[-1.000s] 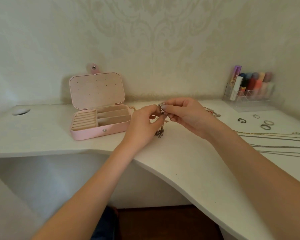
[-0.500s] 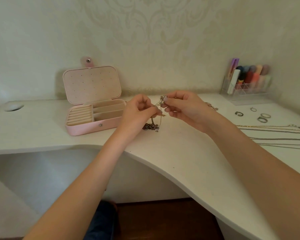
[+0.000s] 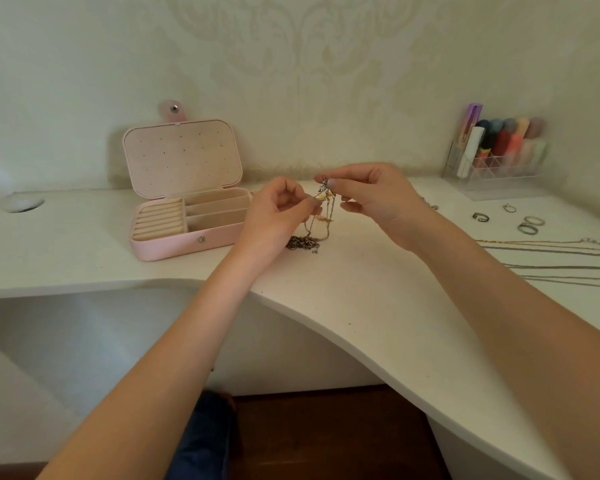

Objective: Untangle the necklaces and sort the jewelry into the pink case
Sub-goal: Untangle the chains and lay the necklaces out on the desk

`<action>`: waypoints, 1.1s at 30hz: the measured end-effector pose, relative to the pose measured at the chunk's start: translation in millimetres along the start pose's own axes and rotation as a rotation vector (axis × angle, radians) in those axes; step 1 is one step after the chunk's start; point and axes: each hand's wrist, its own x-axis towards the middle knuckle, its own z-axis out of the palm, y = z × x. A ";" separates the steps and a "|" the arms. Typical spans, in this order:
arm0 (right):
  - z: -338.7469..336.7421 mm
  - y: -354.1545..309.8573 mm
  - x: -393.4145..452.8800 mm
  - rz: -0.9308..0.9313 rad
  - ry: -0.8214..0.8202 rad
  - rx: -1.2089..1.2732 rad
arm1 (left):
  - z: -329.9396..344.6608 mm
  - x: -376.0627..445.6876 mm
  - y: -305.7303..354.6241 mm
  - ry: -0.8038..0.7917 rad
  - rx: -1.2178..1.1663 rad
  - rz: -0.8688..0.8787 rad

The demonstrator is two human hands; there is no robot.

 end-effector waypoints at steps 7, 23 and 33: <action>3.4 0.0 -1.8 -0.004 -0.025 0.079 | -0.5 -0.7 3.6 -0.026 -0.073 -0.042; 0.2 -3.0 0.3 0.032 0.055 0.066 | -0.5 -1.6 3.3 -0.092 -0.019 -0.050; 5.8 -10.4 -2.9 0.232 -0.087 0.173 | -0.7 -1.2 0.3 0.028 0.116 0.064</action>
